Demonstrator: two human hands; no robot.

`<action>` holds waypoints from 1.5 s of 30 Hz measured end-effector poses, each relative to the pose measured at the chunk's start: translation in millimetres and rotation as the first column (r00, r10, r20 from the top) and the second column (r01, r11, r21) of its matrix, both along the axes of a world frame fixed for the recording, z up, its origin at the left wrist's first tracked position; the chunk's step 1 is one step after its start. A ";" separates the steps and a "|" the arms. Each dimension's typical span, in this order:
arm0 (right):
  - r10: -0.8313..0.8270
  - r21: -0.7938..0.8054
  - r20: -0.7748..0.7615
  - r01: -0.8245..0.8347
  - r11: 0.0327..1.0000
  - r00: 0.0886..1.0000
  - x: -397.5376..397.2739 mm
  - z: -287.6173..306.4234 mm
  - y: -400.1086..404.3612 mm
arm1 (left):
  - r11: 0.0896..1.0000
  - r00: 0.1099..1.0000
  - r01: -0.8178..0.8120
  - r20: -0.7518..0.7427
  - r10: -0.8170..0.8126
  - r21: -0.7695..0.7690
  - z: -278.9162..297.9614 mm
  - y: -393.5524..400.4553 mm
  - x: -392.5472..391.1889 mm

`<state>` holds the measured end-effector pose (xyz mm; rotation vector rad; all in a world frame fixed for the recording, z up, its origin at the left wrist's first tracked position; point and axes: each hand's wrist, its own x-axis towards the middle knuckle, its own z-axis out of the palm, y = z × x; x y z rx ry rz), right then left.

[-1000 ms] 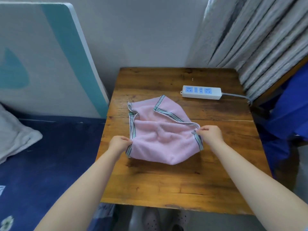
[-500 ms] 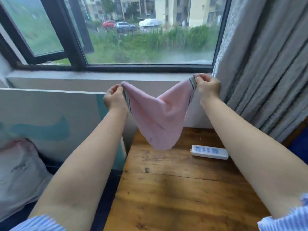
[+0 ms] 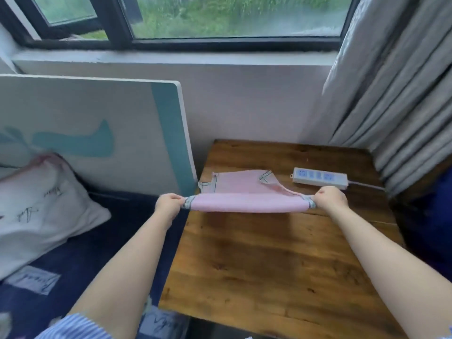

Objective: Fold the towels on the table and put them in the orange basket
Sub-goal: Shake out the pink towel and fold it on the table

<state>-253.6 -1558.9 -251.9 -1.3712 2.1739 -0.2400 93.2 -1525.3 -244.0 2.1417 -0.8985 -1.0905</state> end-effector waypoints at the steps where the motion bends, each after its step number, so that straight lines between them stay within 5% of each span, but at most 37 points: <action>1: 0.045 0.111 -0.059 -0.038 0.993 0.997 -1.8 -15.3 13.9 | 0.985 0.988 0.122 0.083 -0.133 0.121 -14.4 10.1 -0.9; 4: 0.228 0.391 -0.122 -0.164 0.906 0.966 -4.0 -52.9 51.2 | 0.748 0.839 0.396 0.122 -0.531 0.533 -47.9 36.3 -4.8; 7: 0.392 0.605 -0.061 -0.278 0.746 0.918 5.0 -74.2 81.7 | 0.487 0.663 0.485 0.058 -0.747 0.727 -66.7 59.6 -8.1; 16: 0.443 0.715 -0.067 -0.267 0.647 0.894 11.7 -119.6 140.5 | 0.240 0.607 0.502 -0.141 -0.782 0.831 -110.9 103.5 -1.3; 19: 0.443 0.747 -0.104 -0.224 0.626 0.891 14.3 -125.5 141.4 | 0.269 0.603 0.516 -0.123 -0.788 0.813 -123.4 107.5 -1.1; 22: 0.404 0.593 -0.226 -0.204 0.779 0.886 21.8 -123.3 126.3 | 0.318 0.519 0.531 -0.005 -0.855 0.785 -127.3 93.4 -4.5; 27: 0.426 0.280 -0.277 -0.352 0.893 0.861 43.3 -115.3 77.0 | 0.572 0.587 0.498 0.233 -0.776 0.651 -125.6 37.5 -20.5; 39: 0.444 0.003 -0.167 -0.450 0.893 0.880 71.9 -153.6 -31.7 | 0.876 0.727 0.373 0.491 -0.480 0.305 -136.6 -91.7 -65.2; 45: 0.483 -0.005 -0.212 -0.495 0.869 0.849 68.5 -168.4 -55.8 | 0.913 0.755 0.355 0.514 -0.407 0.202 -155.9 -114.1 -68.3</action>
